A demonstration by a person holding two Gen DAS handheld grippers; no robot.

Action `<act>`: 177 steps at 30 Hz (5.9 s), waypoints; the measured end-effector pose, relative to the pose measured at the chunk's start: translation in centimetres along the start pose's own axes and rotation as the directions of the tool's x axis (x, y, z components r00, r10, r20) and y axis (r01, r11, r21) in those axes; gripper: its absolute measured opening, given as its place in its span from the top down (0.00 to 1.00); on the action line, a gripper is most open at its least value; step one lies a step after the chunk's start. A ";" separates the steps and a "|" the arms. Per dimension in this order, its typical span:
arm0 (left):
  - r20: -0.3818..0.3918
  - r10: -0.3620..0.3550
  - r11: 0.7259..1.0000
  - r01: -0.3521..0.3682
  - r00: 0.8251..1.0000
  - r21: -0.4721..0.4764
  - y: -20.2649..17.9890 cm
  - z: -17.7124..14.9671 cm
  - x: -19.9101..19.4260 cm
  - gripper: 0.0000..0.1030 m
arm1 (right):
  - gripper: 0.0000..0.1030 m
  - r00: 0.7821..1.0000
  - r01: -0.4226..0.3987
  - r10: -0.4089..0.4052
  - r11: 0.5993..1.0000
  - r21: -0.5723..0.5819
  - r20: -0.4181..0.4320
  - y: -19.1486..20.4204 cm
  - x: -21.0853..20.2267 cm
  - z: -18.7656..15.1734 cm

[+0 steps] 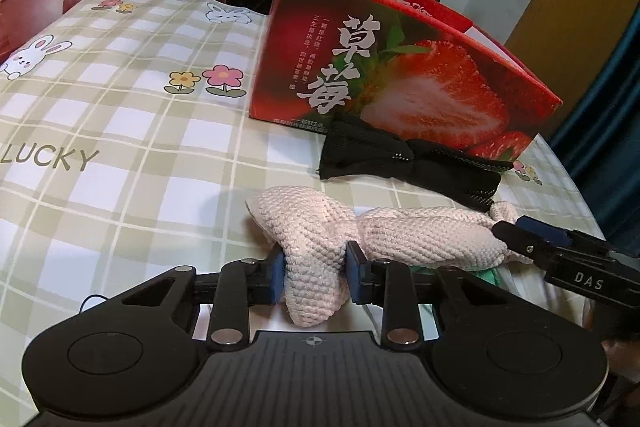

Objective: Organize soft objects
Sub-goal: 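Close both grippers on the cream knitted towel and start lifting it, then lift the cream towel with both grippers and carry it over the box, then lower the towel into the box and open both grippers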

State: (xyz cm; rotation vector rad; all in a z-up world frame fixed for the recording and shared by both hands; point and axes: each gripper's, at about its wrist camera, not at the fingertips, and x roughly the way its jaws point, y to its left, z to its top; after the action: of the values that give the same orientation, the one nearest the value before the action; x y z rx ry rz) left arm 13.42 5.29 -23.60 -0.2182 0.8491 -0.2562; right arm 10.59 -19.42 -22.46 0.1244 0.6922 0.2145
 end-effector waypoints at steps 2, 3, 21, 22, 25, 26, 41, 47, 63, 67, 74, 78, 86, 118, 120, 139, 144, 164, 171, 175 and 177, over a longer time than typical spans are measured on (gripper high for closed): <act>0.000 0.004 1.000 -0.004 1.000 0.004 -0.1 0.0 0.0 0.69 | 0.44 1.000 0.001 -0.001 1.000 0.006 0.012 0.0 -0.3 0.1; 0.000 0.005 1.000 -0.005 1.000 0.003 -0.1 0.0 0.1 0.68 | 0.44 1.000 0.002 -0.002 1.000 0.012 0.022 -0.2 -0.6 0.1; -0.003 0.007 1.000 -0.007 1.000 0.001 0.1 0.1 0.1 0.67 | 0.79 0.999 0.037 -0.036 0.999 0.014 -0.031 -0.6 -0.5 -0.1; -0.003 0.006 1.000 -0.006 1.000 0.002 0.1 0.0 0.1 0.67 | 0.79 0.999 0.034 -0.034 0.999 0.011 -0.032 -0.6 -0.4 -0.1; -0.003 0.005 1.000 -0.005 1.000 0.001 0.2 0.0 0.1 0.67 | 0.81 0.999 0.028 -0.028 1.000 0.012 -0.036 -0.8 -0.3 -0.1; -0.002 0.005 1.000 -0.005 1.000 0.002 0.2 0.1 0.1 0.67 | 0.81 0.999 0.028 -0.027 1.000 0.010 -0.036 -0.8 -0.3 -0.1; -0.003 0.002 1.000 -0.002 1.000 -0.001 0.2 0.1 0.1 0.68 | 0.81 0.999 0.026 -0.026 1.000 0.009 -0.035 -0.8 -0.2 -0.2; 0.000 -0.011 1.000 0.011 1.000 0.000 0.3 0.1 0.0 0.76 | 0.82 0.999 0.024 -0.024 1.000 0.010 -0.028 -0.8 -0.3 -0.2; 0.200 -0.046 0.996 0.029 0.979 0.089 -2.0 1.3 -4.1 0.80 | 0.83 0.982 0.018 -0.013 0.999 -0.026 0.189 -0.1 -4.3 1.9; 0.226 -0.053 0.993 0.027 0.973 0.117 -2.6 1.8 -4.8 0.80 | 0.83 0.977 0.023 -0.015 0.999 -0.037 0.214 -0.2 -4.8 2.5; 0.282 -0.077 0.983 0.026 0.956 0.179 -3.9 3.8 -6.1 0.80 | 0.83 0.965 0.037 -0.014 0.996 -0.085 0.262 -0.2 -5.7 4.4; 0.304 -0.100 0.978 0.038 0.947 0.203 -4.7 5.4 -6.5 0.80 | 0.83 0.956 0.055 -0.020 0.992 -0.111 0.292 -0.6 -6.1 6.0; 0.326 -0.112 0.975 0.041 0.939 0.217 -5.8 8.8 -5.8 0.80 | 0.83 0.949 0.066 -0.022 0.989 -0.129 0.315 -1.2 -6.0 9.6; 0.254 0.014 0.963 -0.082 0.967 0.258 -7.3 17.2 2.1 0.80 | 0.83 0.961 0.158 -0.089 0.954 -0.254 0.262 -0.8 4.4 17.5; 0.205 0.011 0.962 -0.067 0.979 0.266 -7.1 17.1 2.9 0.80 | 0.83 0.971 0.145 -0.086 0.954 -0.261 0.224 -0.7 5.3 17.0; 0.098 0.030 0.949 -0.059 0.995 0.310 -6.9 16.8 4.9 0.79 | 0.83 0.988 0.114 -0.089 0.971 -0.209 0.125 -1.2 7.0 15.0; 0.090 0.039 0.949 -0.066 0.995 0.309 -6.9 16.8 5.1 0.79 | 0.80 0.989 0.109 -0.086 0.974 -0.200 0.117 -1.2 7.0 15.1; 0.229 0.039 0.952 -0.106 0.973 0.286 -6.9 16.0 1.6 0.06 | 0.12 0.979 0.123 -0.091 0.977 -0.177 0.181 -1.2 3.8 14.1; 0.234 0.063 0.947 -0.132 0.970 0.292 -7.4 14.2 0.0 0.01 | 0.00 0.972 0.117 -0.085 0.983 -0.138 0.218 -1.0 1.8 13.1; 0.218 0.045 0.954 -0.107 0.975 0.280 -7.2 13.1 -0.8 0.00 | 0.00 0.972 0.103 -0.072 0.986 -0.129 0.223 -0.6 0.5 12.1; 0.207 0.032 0.956 -0.090 0.978 0.279 -7.2 12.4 -1.1 0.00 | 0.00 0.971 0.091 -0.059 0.987 -0.130 0.231 -0.4 -0.2 11.5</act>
State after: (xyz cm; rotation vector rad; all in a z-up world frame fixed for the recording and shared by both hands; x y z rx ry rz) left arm 21.14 -0.08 -12.77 0.0544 0.6081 -0.2912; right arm 17.92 -20.33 -13.67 -0.0117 0.4522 0.1720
